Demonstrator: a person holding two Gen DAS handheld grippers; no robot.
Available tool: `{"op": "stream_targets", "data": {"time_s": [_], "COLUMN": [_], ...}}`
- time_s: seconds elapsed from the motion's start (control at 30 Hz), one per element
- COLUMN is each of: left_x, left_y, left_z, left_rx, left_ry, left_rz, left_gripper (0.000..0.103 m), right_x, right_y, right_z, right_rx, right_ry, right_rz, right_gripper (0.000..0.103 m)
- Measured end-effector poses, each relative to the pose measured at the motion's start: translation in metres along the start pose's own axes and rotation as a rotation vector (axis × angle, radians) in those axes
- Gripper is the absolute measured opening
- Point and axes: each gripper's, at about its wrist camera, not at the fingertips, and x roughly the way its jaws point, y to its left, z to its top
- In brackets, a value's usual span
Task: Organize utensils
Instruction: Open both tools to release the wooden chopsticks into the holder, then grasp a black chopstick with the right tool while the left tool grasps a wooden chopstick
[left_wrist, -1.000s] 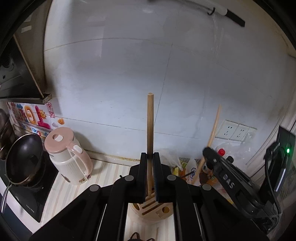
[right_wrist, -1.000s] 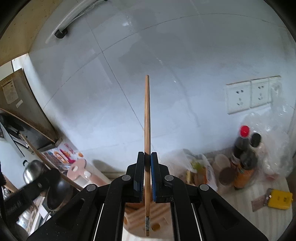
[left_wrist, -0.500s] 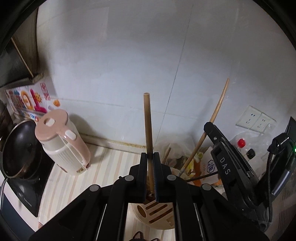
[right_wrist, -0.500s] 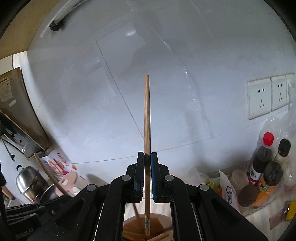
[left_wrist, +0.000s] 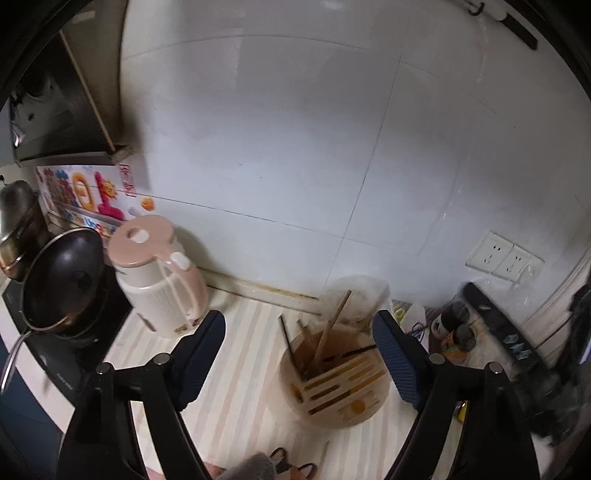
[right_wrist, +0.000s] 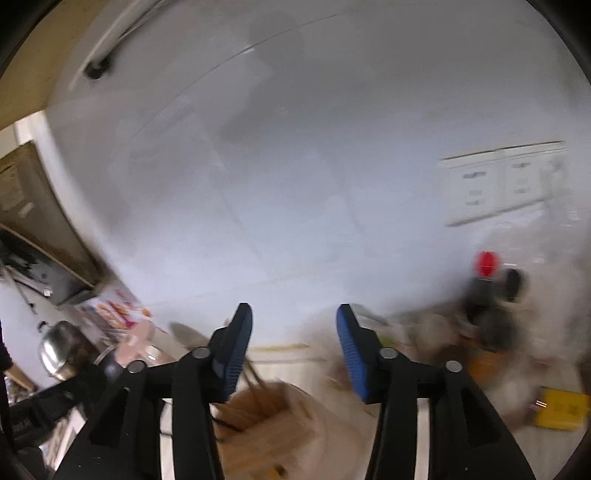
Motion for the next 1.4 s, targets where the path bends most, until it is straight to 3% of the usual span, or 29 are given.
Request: {"op": "stream_targets", "data": {"time_s": [0.03, 0.07, 0.1, 0.23, 0.3, 0.43, 0.7, 0.8, 0.83, 0.97, 1.1, 1.13, 1.2, 1.27, 1.4], "left_x": [-0.003, -0.005, -0.006, 0.003, 0.018, 0.05, 0.128, 0.153, 0.159, 0.18, 0.184, 0.182, 0.18, 0.177, 0.167], "left_y": [0.002, 0.003, 0.004, 0.009, 0.01, 0.004, -0.031, -0.05, -0.053, -0.065, -0.069, -0.069, -0.069, -0.066, -0.044], "left_z": [-0.006, -0.012, -0.018, -0.05, -0.07, -0.113, -0.21, -0.244, -0.253, -0.285, -0.292, -0.291, -0.291, -0.29, -0.283], "left_rx": [0.011, 0.02, 0.032, 0.074, 0.099, 0.168, 0.297, 0.382, 0.4, 0.42, 0.405, 0.4, 0.392, 0.402, 0.379], "left_ry": [0.004, 0.009, 0.01, 0.042, 0.094, 0.181, 0.469, 0.55, 0.571, 0.674, 0.69, 0.683, 0.684, 0.672, 0.644], "left_rz": [0.02, 0.041, 0.057, 0.114, 0.125, 0.139, 0.109, 0.095, 0.092, 0.059, 0.03, 0.018, 0.013, 0.039, 0.08], "left_gripper": [0.089, 0.1, 0.103, 0.103, 0.103, 0.103, 0.103, 0.102, 0.101, 0.073, 0.038, 0.033, 0.006, 0.005, 0.004], "right_x": [-0.01, -0.019, -0.025, -0.044, -0.047, -0.043, -0.021, -0.013, -0.009, -0.001, 0.001, -0.001, -0.003, -0.005, -0.007], "right_y": [-0.006, -0.014, -0.021, -0.055, -0.073, -0.121, -0.192, -0.208, -0.214, -0.227, -0.239, -0.24, -0.24, -0.241, -0.232], "right_z": [-0.001, -0.004, -0.008, -0.041, -0.064, -0.113, -0.199, -0.226, -0.237, -0.261, -0.277, -0.277, -0.279, -0.28, -0.286], "right_rx": [0.012, 0.03, 0.043, 0.078, 0.099, 0.133, 0.142, 0.134, 0.137, 0.128, 0.134, 0.127, 0.121, 0.126, 0.153], "right_ry": [0.007, 0.02, 0.033, 0.081, 0.117, 0.242, 0.525, 0.617, 0.655, 0.738, 0.778, 0.767, 0.766, 0.762, 0.778], "right_rz": [-0.023, -0.056, -0.082, -0.184, -0.225, -0.34, -0.467, -0.482, -0.481, -0.49, -0.497, -0.504, -0.515, -0.516, -0.457], "right_gripper": [0.057, 0.063, 0.065, 0.076, 0.077, 0.077, 0.076, 0.066, 0.058, 0.05, 0.044, 0.035, 0.023, 0.007, 0.006]}}
